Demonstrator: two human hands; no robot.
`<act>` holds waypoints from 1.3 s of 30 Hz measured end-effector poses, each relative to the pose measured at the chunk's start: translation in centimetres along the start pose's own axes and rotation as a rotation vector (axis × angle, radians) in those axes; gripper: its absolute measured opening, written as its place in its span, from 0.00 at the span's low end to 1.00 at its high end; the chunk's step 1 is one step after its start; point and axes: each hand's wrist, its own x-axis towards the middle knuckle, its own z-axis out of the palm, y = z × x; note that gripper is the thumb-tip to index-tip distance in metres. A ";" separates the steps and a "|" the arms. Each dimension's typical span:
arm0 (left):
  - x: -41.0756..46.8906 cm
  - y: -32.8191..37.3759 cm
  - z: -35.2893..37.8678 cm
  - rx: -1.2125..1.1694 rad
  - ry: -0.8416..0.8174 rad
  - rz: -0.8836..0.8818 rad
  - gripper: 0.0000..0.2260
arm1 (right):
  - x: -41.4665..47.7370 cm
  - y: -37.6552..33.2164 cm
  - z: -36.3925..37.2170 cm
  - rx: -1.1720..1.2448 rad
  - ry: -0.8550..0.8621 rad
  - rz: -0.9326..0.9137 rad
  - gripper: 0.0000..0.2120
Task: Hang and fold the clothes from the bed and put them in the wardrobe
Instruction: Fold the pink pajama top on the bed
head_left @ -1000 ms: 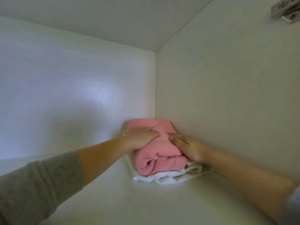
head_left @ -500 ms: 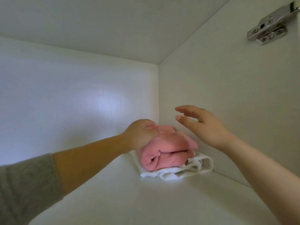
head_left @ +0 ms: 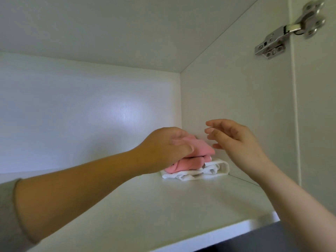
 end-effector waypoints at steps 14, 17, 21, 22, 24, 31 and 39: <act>-10.2 9.0 7.1 -0.172 0.449 -0.170 0.13 | -9.6 0.1 -6.0 0.487 -0.063 0.044 0.08; -12.4 10.7 9.2 -0.302 0.608 -0.207 0.12 | -11.3 -0.3 -7.0 0.612 -0.074 0.101 0.11; -15.8 12.9 11.8 -0.494 0.758 -0.223 0.11 | -14.7 -2.1 -7.1 0.942 -0.092 0.238 0.10; -16.9 13.2 12.4 -0.515 0.783 -0.225 0.12 | -15.7 -2.4 -7.0 0.988 -0.105 0.260 0.09; -19.3 13.6 13.4 -0.544 0.829 -0.232 0.12 | -17.6 -3.0 -6.5 1.005 -0.154 0.291 0.09; -27.4 13.6 12.1 -0.493 0.920 -0.299 0.14 | -22.2 -5.4 -3.2 0.940 -0.320 0.259 0.12; -37.3 11.2 10.1 -0.350 1.029 -0.453 0.12 | -29.9 -8.4 3.6 0.851 -0.523 0.266 0.10</act>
